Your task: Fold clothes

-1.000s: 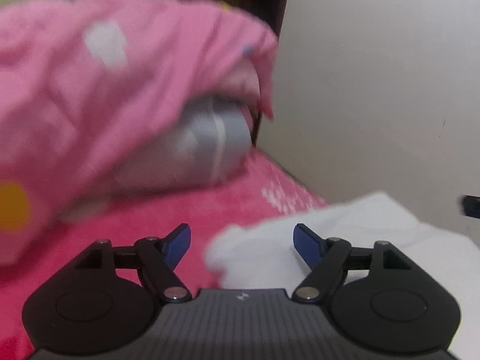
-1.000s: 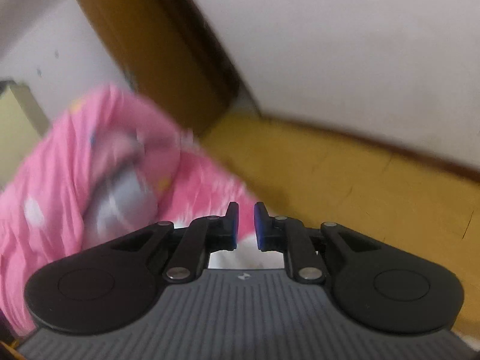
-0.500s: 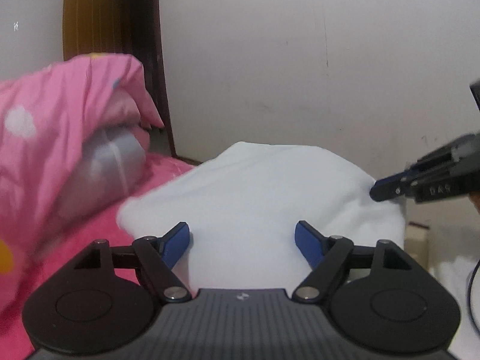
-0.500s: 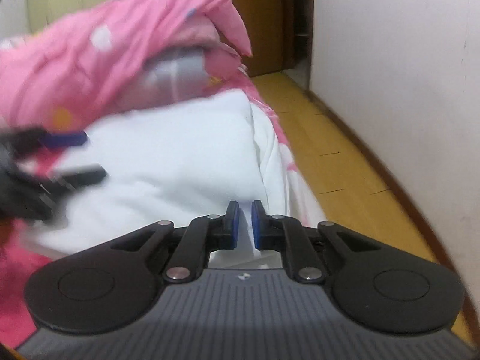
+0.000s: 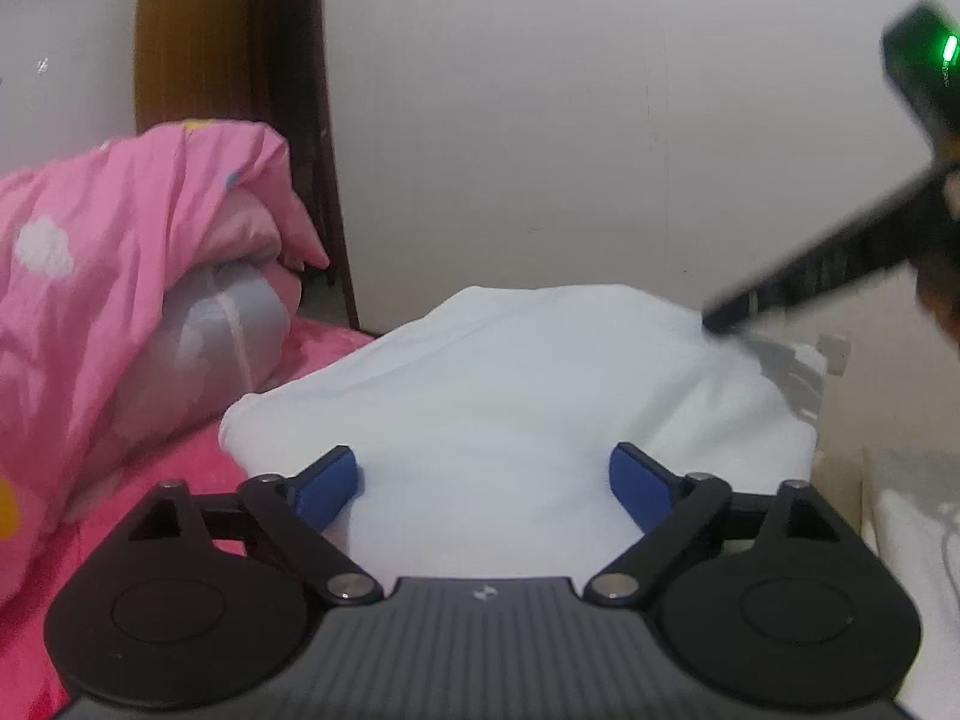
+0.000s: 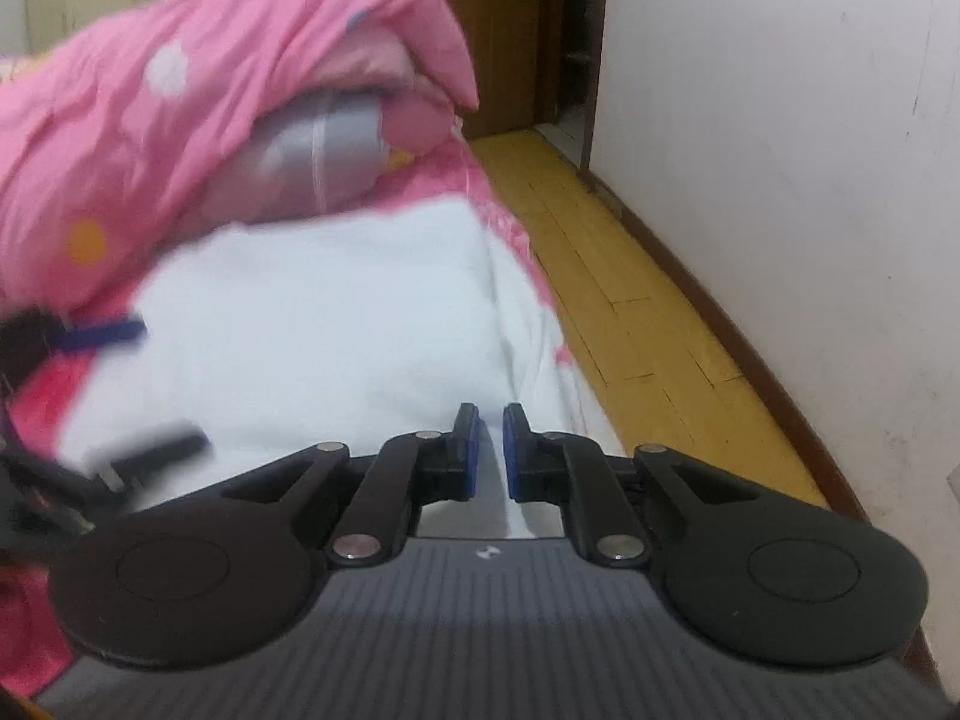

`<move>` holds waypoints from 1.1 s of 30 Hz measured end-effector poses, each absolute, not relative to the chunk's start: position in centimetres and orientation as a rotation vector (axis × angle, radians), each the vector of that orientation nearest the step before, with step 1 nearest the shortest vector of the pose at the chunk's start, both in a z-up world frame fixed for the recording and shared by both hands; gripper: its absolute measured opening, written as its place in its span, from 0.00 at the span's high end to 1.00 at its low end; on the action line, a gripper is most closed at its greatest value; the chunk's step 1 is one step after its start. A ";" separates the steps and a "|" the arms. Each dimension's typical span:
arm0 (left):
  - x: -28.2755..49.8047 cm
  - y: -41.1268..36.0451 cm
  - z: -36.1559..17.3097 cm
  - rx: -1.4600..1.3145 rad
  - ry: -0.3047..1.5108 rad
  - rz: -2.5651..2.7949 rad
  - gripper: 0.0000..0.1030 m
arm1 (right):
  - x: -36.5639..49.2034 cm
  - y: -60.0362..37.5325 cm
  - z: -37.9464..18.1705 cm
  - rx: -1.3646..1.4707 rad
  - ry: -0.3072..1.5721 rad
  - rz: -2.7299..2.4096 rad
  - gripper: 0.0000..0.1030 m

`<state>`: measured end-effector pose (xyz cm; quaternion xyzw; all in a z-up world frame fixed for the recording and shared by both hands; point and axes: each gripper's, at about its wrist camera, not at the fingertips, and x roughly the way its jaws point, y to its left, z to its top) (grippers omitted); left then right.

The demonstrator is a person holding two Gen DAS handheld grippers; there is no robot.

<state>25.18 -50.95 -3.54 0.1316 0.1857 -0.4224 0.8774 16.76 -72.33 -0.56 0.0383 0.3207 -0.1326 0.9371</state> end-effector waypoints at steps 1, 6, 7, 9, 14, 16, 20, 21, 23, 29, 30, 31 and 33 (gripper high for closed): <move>25.2 -50.9 -3.6 0.268 0.385 -0.885 0.09 | 16.9 -72.1 0.3 0.072 0.616 -0.263 0.93; 25.2 -50.9 -3.6 0.264 0.395 -0.892 0.09 | 20.0 -72.5 -0.9 0.102 0.570 -0.257 0.92; 25.3 -50.9 -3.5 0.267 0.403 -0.896 0.09 | 20.5 -72.9 -2.0 0.105 0.598 -0.288 0.93; 25.4 -51.1 -3.3 0.276 0.416 -0.896 0.08 | 21.5 -73.6 -4.0 0.110 0.653 -0.351 0.92; 26.1 -51.3 -3.1 0.266 0.459 -0.894 0.07 | 21.8 -73.4 -1.7 0.165 0.560 -0.327 0.93; 26.0 -51.3 -3.0 0.270 0.465 -0.893 0.07 | 21.9 -72.9 -1.3 0.165 0.515 -0.275 0.93; 25.9 -51.4 -2.9 0.281 0.474 -0.890 0.06 | 24.1 -73.0 -4.2 0.161 0.610 -0.295 0.94; 25.9 -51.4 -2.8 0.283 0.478 -0.888 0.06 | 24.2 -73.2 -4.4 0.179 0.604 -0.313 0.94; 26.0 -51.4 -2.8 0.281 0.485 -0.884 0.06 | 23.9 -73.7 -3.6 0.248 0.598 -0.320 0.93; 25.9 -51.4 -2.8 0.283 0.488 -0.880 0.06 | 21.9 -72.1 -1.7 0.248 0.526 -0.244 0.92; 25.9 -51.4 -2.8 0.284 0.490 -0.877 0.06 | 21.8 -71.9 -1.9 0.242 0.529 -0.237 0.92; 25.9 -51.5 -2.7 0.286 0.491 -0.875 0.06 | 22.1 -71.9 -2.7 0.236 0.551 -0.242 0.92; 25.7 -51.6 -2.7 0.297 0.486 -0.869 0.05 | 22.4 -71.9 -4.1 0.227 0.578 -0.251 0.93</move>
